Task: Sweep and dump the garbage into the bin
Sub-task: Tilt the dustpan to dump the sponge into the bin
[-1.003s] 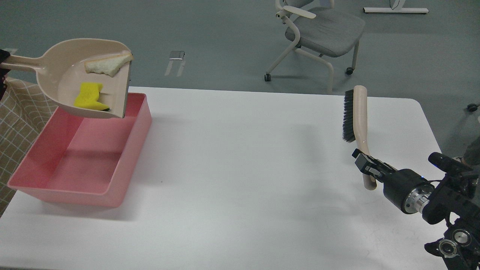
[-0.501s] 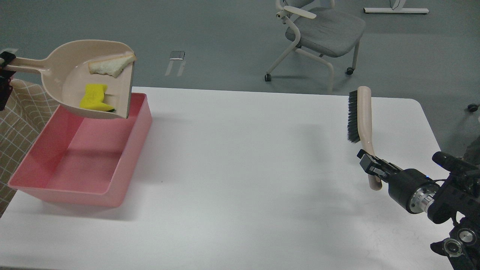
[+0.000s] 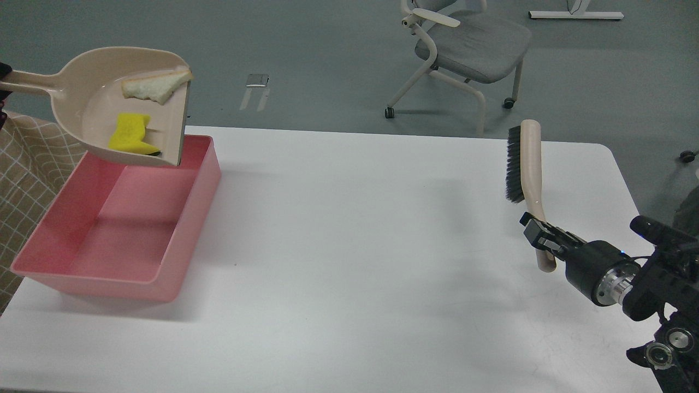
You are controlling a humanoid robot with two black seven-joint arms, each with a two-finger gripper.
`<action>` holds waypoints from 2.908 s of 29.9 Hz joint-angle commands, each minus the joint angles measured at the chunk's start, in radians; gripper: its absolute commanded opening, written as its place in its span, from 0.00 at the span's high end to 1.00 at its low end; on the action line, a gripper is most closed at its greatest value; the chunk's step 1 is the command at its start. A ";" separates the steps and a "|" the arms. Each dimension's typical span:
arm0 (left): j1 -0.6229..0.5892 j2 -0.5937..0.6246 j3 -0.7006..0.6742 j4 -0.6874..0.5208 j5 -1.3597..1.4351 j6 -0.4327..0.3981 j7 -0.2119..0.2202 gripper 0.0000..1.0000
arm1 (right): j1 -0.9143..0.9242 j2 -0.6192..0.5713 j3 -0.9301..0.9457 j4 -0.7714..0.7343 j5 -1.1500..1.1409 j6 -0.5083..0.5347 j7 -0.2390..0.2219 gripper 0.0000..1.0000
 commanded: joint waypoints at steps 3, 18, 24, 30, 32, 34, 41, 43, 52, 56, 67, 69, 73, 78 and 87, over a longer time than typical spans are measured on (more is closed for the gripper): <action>0.012 0.046 -0.002 0.008 -0.003 0.000 0.000 0.87 | 0.001 0.002 0.000 -0.003 0.000 0.000 0.000 1.00; 0.074 0.097 -0.003 0.067 -0.015 0.000 0.000 0.87 | 0.013 0.006 0.000 -0.026 0.002 0.000 0.000 1.00; 0.085 0.124 -0.002 0.071 -0.003 0.000 0.000 0.86 | 0.021 0.005 0.000 -0.029 0.002 0.000 0.000 1.00; 0.091 0.153 0.001 0.069 0.043 0.000 0.000 0.85 | 0.022 0.003 0.000 -0.037 0.003 0.000 0.002 1.00; 0.091 0.156 0.003 0.067 0.072 0.000 0.000 0.85 | 0.022 0.003 0.000 -0.037 0.003 0.000 0.000 1.00; 0.091 0.161 0.003 0.060 0.115 0.000 0.000 0.85 | 0.022 0.005 0.000 -0.038 0.002 0.000 0.000 1.00; 0.091 0.185 0.006 0.049 0.129 0.000 0.000 0.85 | 0.024 0.006 0.000 -0.048 0.002 0.000 0.002 1.00; 0.091 0.196 0.005 0.040 0.131 0.000 0.000 0.85 | 0.024 0.006 0.002 -0.049 0.002 0.000 0.000 1.00; 0.091 0.212 0.014 -0.020 0.246 0.074 0.000 0.85 | 0.025 0.006 0.003 -0.051 0.003 0.000 0.002 1.00; 0.094 0.221 0.014 -0.040 0.269 0.118 0.000 0.85 | 0.025 0.006 0.005 -0.054 0.003 0.000 0.002 1.00; 0.131 0.279 0.035 -0.164 0.387 0.360 0.000 0.84 | 0.025 0.006 0.008 -0.063 0.003 0.000 0.003 1.00; 0.147 0.294 0.035 -0.184 0.387 0.378 0.000 0.84 | 0.025 0.006 0.008 -0.067 0.003 0.000 0.003 1.00; 0.163 0.328 0.037 -0.228 0.390 0.392 0.000 0.84 | 0.025 0.005 0.009 -0.068 0.003 0.000 0.003 1.00; 0.171 0.348 0.035 -0.247 0.388 0.401 0.000 0.83 | 0.025 0.005 0.009 -0.068 0.003 0.000 0.003 1.00; 0.157 0.354 0.017 -0.242 0.113 0.353 0.000 0.86 | 0.025 0.005 0.014 -0.066 0.003 0.000 0.003 1.00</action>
